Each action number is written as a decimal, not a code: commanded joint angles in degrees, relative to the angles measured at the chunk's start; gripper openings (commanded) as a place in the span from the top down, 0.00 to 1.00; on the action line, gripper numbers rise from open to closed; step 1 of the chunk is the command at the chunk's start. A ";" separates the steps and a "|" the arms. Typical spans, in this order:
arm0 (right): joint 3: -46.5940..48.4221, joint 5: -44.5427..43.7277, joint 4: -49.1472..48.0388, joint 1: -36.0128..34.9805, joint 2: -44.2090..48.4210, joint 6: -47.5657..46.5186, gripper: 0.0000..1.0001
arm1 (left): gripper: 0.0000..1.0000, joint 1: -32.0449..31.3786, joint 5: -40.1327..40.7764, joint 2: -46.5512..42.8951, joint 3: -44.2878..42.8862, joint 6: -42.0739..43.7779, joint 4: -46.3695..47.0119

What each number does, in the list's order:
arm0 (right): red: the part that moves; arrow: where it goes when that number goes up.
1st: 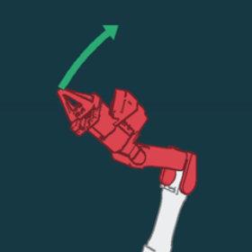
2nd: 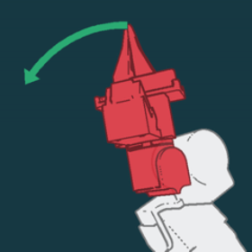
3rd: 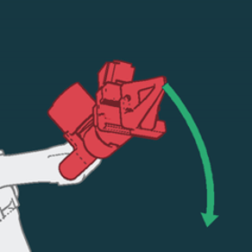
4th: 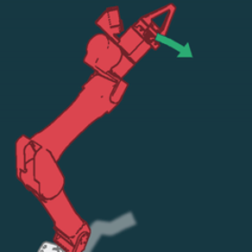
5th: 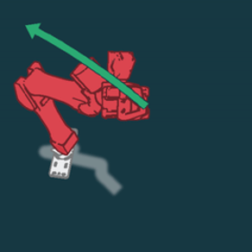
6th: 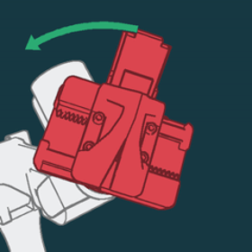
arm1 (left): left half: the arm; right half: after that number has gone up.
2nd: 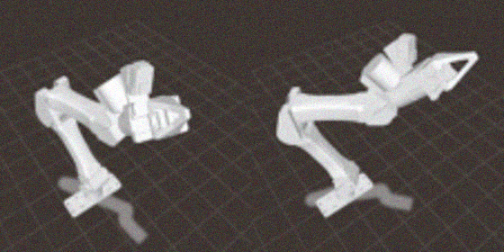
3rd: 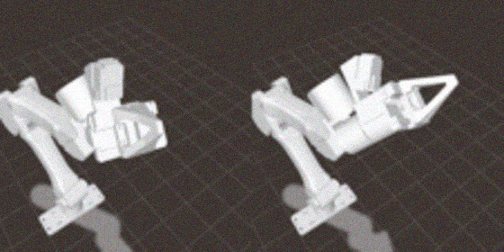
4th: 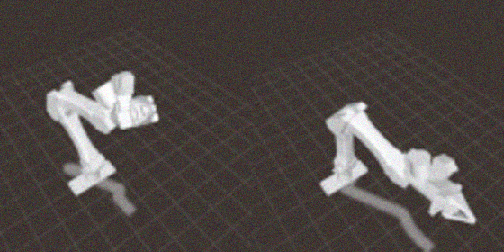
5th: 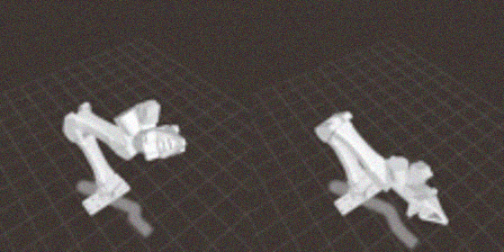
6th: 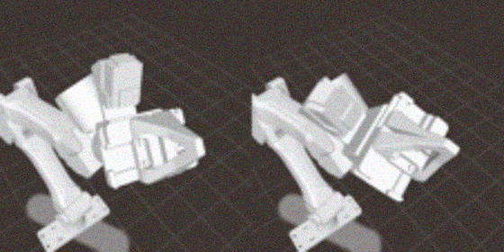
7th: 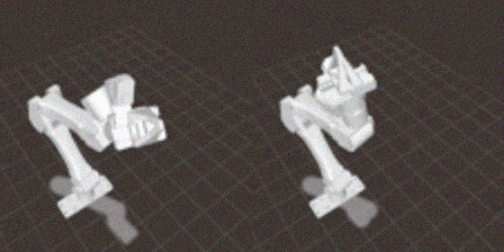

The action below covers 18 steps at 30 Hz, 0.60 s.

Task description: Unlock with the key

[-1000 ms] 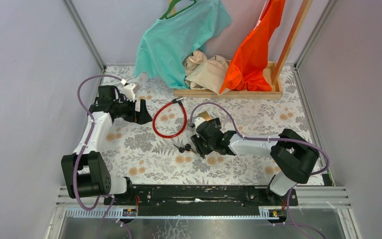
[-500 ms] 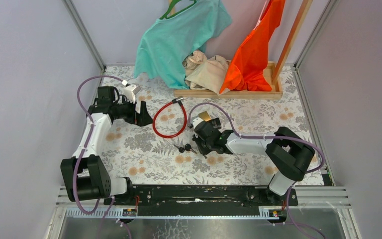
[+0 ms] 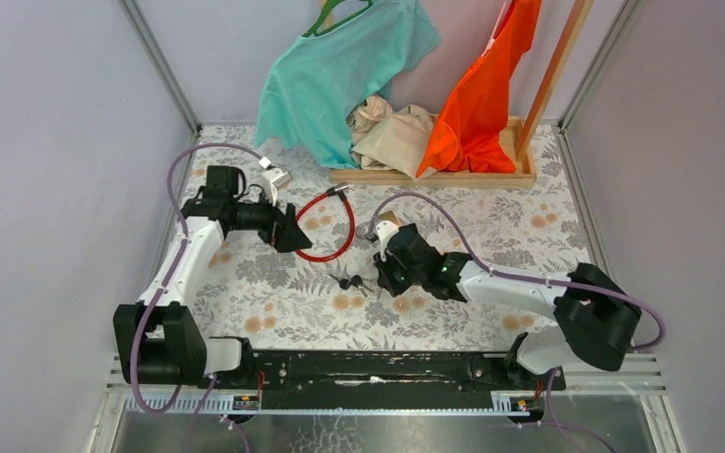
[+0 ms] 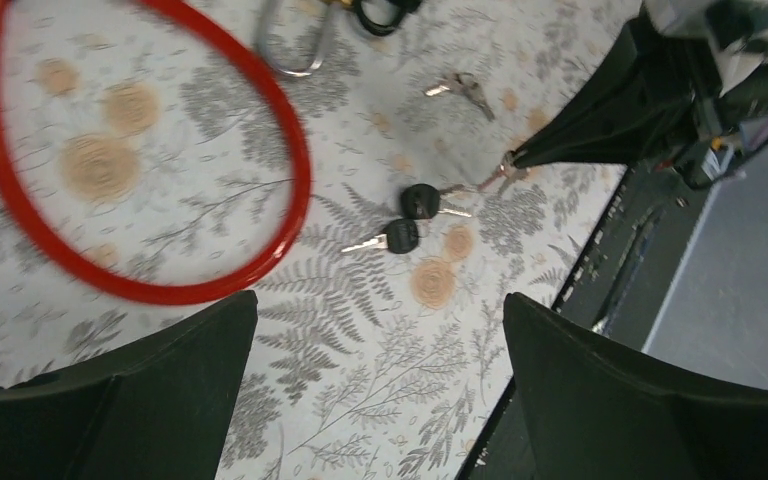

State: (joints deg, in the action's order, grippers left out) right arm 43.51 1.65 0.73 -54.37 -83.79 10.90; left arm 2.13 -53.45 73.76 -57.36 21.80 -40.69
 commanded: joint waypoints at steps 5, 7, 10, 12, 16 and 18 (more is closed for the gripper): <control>1.32 2.07 -1.55 0.23 10.03 -3.81 1.00 | 0.00 -9.39 -5.27 3.55 -3.06 1.53 -5.18; 1.84 2.25 -1.10 0.23 11.97 -4.93 1.00 | 0.00 -11.53 -6.23 3.98 -3.87 0.37 -5.19; 3.00 2.72 -0.78 0.17 14.39 -5.64 1.00 | 0.02 -14.24 -8.59 4.32 -4.61 -1.77 -5.20; 4.06 2.78 -0.58 0.15 15.67 -6.00 1.00 | 0.04 -15.51 -10.43 4.25 -4.68 -3.11 -5.19; 6.50 3.90 -0.75 -0.07 16.98 -6.89 1.00 | 0.12 -17.33 -12.23 4.04 -4.80 -4.56 -5.19; 7.98 4.25 -0.55 -0.26 16.76 -7.42 1.00 | 0.17 -17.74 -12.76 4.03 -5.07 -5.07 -5.18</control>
State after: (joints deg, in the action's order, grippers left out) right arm 46.59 4.19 1.21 -54.37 -68.40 5.56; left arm -14.68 -62.39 77.95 -60.36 19.16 -44.88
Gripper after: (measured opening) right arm 0.019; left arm 0.867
